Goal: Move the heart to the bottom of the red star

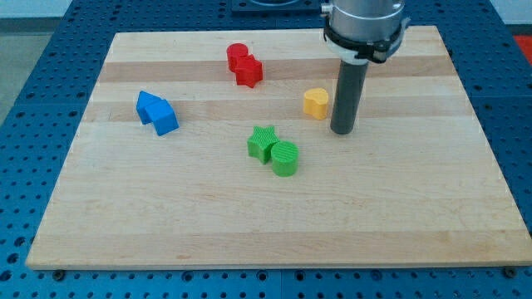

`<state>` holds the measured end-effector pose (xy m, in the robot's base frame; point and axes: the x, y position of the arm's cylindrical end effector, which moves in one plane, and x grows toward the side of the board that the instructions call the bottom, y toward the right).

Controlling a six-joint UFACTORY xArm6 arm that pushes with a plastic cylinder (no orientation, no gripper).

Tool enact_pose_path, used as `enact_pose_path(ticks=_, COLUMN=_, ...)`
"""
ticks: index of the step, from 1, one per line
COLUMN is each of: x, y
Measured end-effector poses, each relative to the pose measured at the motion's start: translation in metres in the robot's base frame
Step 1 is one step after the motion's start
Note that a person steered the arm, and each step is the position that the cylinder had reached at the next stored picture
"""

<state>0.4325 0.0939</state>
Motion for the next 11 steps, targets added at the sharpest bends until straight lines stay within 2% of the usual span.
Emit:
enact_pose_path(ticks=3, x=-0.049, y=-0.003)
enact_pose_path(ticks=5, x=-0.068, y=-0.064)
enact_pose_path(ticks=6, x=-0.062, y=-0.090)
enact_pose_path(ticks=11, x=-0.030, y=-0.091)
